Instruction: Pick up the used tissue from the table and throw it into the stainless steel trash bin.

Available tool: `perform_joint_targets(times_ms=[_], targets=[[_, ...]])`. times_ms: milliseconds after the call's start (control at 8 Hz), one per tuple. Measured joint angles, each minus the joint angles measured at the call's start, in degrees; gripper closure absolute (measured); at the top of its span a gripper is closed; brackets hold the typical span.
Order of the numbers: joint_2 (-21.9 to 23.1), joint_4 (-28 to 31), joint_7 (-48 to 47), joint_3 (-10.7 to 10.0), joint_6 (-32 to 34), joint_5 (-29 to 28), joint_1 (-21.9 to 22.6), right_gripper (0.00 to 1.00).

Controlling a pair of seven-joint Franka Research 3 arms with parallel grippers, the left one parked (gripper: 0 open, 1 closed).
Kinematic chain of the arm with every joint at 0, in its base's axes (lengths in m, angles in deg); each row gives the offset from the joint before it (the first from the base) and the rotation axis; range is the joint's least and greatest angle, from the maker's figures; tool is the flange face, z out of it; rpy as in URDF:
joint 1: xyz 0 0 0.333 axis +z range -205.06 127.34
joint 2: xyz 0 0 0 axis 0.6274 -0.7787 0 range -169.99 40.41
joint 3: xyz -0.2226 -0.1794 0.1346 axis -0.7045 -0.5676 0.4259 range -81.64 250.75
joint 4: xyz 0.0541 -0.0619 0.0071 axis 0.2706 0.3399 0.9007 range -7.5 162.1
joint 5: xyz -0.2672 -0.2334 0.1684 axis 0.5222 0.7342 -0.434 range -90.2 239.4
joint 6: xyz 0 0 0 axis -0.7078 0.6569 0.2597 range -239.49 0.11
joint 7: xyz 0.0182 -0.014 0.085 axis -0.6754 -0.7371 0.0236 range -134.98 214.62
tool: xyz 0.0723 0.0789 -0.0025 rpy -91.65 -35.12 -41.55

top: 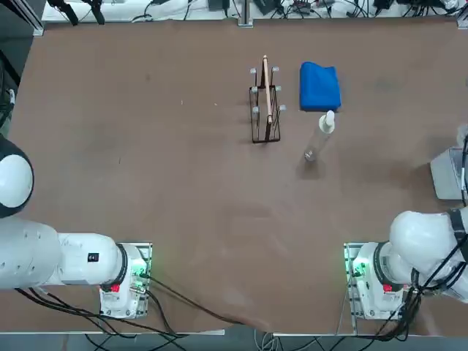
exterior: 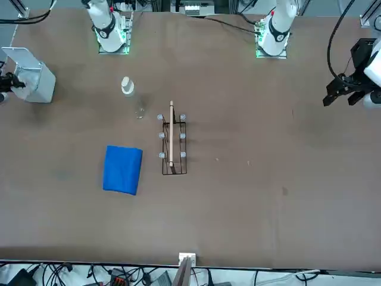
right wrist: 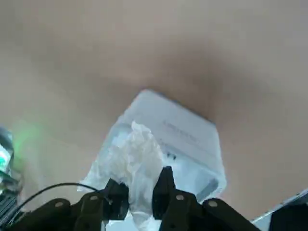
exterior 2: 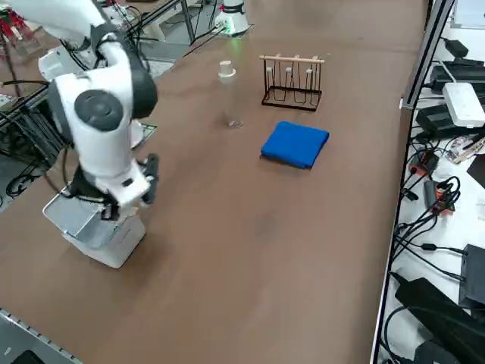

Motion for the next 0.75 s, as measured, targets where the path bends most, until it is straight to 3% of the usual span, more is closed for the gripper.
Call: perform_joint_targets(times_ms=[375,750], targets=[[-0.03,3.94,5.48,-0.02,-2.59,0.24,-5.51,0.65],[0.01,3.86,5.81,1.03,-3.30,0.25,-5.56,0.16]])
